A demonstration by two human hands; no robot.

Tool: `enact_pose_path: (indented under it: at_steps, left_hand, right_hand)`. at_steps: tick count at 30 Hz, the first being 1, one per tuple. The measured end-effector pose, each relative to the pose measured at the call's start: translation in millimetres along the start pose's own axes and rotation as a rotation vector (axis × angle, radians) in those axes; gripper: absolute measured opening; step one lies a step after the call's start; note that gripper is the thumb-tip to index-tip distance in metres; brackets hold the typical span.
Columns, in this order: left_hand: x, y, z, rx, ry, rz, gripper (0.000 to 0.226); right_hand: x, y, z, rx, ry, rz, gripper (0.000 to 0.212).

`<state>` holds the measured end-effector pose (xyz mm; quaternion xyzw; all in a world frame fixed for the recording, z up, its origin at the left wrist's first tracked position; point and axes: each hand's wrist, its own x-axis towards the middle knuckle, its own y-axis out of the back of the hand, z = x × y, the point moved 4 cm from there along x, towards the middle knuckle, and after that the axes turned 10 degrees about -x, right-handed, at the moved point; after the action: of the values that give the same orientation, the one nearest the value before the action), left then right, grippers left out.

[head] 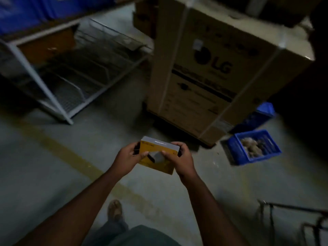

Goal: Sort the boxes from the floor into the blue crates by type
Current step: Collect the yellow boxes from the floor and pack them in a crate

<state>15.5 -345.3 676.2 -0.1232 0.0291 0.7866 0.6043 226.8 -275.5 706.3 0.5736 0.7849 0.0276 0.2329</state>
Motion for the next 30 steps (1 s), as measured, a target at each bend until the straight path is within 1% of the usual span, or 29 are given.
enact_pose_path:
  at_steps: [1, 2, 3, 5, 7, 11, 15, 17, 20, 22, 26, 30]
  left_hand:
    - [4.3, 27.5, 5.9, -0.004, -0.004, 0.016, 0.028]
    - [10.8, 53.6, 11.8, 0.008, -0.014, 0.023, 0.03]
    - [17.4, 77.1, 17.8, 0.023, -0.019, 0.018, 0.033]
    - [29.2, 114.5, 31.8, 0.037, -0.019, 0.0, 0.032]
    - [42.3, 142.7, 49.9, 0.037, -0.033, 0.021, 0.032]
    - [79.7, 190.8, 82.7, -0.019, -0.063, 0.136, 0.033]
    - [132.5, 237.2, 102.8, -0.027, -0.106, 0.201, 0.037]
    - [167.7, 261.4, 110.8, -0.026, -0.11, 0.228, 0.037]
    - [230.7, 290.2, 129.5, -0.034, -0.117, 0.254, 0.037]
    - [278.9, 308.2, 148.9, -0.034, -0.136, 0.282, 0.035]
    - [376.3, 343.3, 207.2, -0.022, -0.191, 0.348, 0.034]
    - [461.6, 377.0, 278.6, 0.012, -0.294, 0.398, 0.038]
  right_hand:
    - [9.6, -23.6, -15.5, 0.005, 0.006, -0.035, 0.046]
    - [20.4, -45.1, -29.8, 0.017, 0.014, -0.061, 0.045]
    - [30.3, -64.2, -43.1, 0.028, 0.024, -0.081, 0.044]
    - [46.2, -95.4, -68.3, 0.037, 0.045, -0.106, 0.043]
    - [62.1, -120.8, -92.2, 0.03, 0.072, -0.119, 0.042]
    - [110.0, -162.4, -142.8, 0.003, 0.122, -0.146, 0.04]
    - [177.5, -204.6, -183.5, -0.031, 0.155, -0.201, 0.045]
    - [217.3, -224.9, -203.6, -0.024, 0.153, -0.239, 0.047]
    - [282.4, -247.6, -238.3, 0.036, 0.124, -0.282, 0.045]
    - [327.9, -258.0, -271.5, 0.057, 0.143, -0.299, 0.044]
    - [425.6, -271.6, -354.8, 0.075, 0.221, -0.36, 0.043]
    - [512.6, -289.5, -443.9, 0.151, 0.302, -0.385, 0.04]
